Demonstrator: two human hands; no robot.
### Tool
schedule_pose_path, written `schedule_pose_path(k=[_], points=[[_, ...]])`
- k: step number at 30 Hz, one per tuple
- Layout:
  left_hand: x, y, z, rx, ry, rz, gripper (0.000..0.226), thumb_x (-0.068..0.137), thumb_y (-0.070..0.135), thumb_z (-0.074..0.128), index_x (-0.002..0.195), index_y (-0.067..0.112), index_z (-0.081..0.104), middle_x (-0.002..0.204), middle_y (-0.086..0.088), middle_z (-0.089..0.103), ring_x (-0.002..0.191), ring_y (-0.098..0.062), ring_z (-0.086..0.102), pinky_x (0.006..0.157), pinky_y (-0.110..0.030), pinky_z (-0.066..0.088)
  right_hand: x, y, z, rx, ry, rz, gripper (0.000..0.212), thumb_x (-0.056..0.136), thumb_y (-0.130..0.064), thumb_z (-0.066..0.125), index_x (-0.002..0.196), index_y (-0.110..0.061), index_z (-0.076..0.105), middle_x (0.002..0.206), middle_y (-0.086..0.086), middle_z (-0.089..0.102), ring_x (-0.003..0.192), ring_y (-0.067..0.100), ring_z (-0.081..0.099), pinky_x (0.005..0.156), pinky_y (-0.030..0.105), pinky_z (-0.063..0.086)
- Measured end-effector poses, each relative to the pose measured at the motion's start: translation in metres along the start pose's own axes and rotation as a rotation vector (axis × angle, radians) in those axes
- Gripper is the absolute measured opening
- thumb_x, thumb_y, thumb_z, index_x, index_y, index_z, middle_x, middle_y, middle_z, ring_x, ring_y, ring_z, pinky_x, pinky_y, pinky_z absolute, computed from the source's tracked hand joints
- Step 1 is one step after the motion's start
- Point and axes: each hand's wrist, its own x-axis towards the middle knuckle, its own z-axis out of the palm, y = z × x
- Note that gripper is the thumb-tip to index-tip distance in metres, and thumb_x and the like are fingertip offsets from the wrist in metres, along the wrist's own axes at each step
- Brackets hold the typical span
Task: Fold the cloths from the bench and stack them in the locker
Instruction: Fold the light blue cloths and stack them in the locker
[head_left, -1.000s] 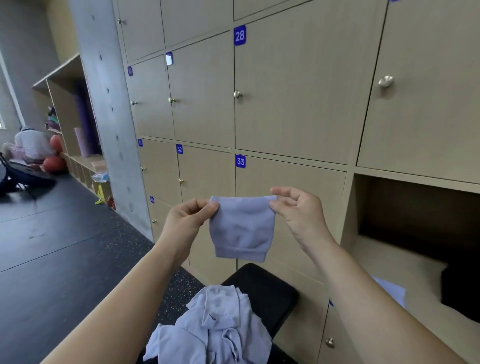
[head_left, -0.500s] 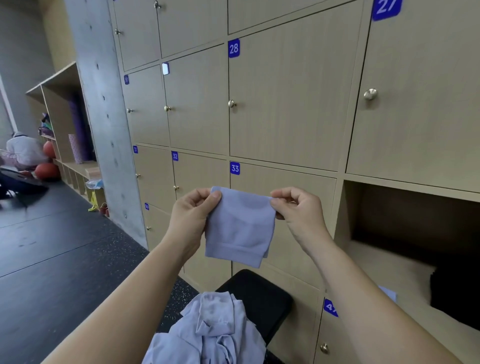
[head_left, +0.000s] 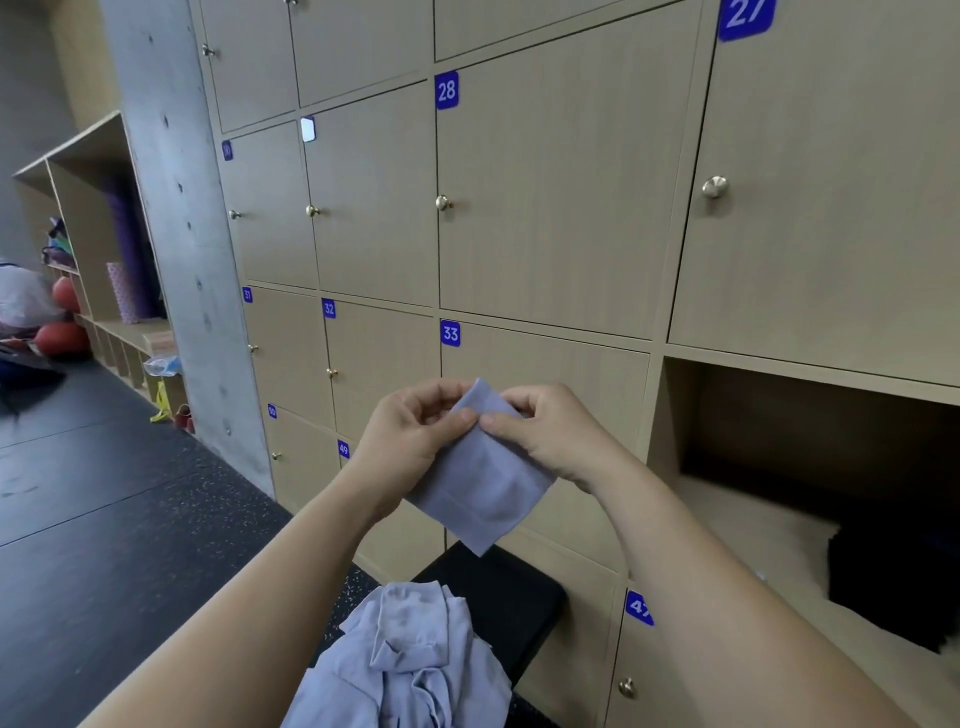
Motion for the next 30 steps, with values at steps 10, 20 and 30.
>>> schedule_pose_path(k=[10,20,30], points=[[-0.023,-0.029,0.005,-0.124,-0.011,-0.264,0.041,0.075,0.038,0.081,0.105,0.012,0.071,0.100,-0.006,0.075,0.092,-0.019,0.071,0.080,-0.031,0.056,-0.010,0.030,-0.005,0.446,0.126,0.022,0.014,0.095,-0.017,0.058,0.092,-0.011,0.070,0.089,0.006,0.072,0.081,0.017,0.066,0.074,0.032,0.051],[-0.012,-0.049,0.025,-0.173,0.245,-0.151,0.017,0.088,0.009,0.068,0.103,0.004,0.064,0.090,-0.010,0.073,0.080,-0.020,0.070,0.061,-0.026,0.054,-0.024,0.070,-0.002,0.359,0.242,0.018,0.018,0.097,-0.015,0.055,0.095,-0.002,0.067,0.082,0.009,0.066,0.076,0.018,0.060,0.068,0.034,0.046],[-0.019,-0.070,0.064,0.253,0.442,-0.114,0.041,0.097,0.037,0.054,0.069,0.011,0.040,0.061,0.000,0.039,0.055,-0.012,0.033,0.048,-0.016,0.031,-0.036,0.092,0.016,0.257,0.569,0.105,0.050,0.094,-0.033,0.060,0.059,-0.012,0.031,0.053,-0.005,0.030,0.055,0.013,0.029,0.051,0.025,0.025]])
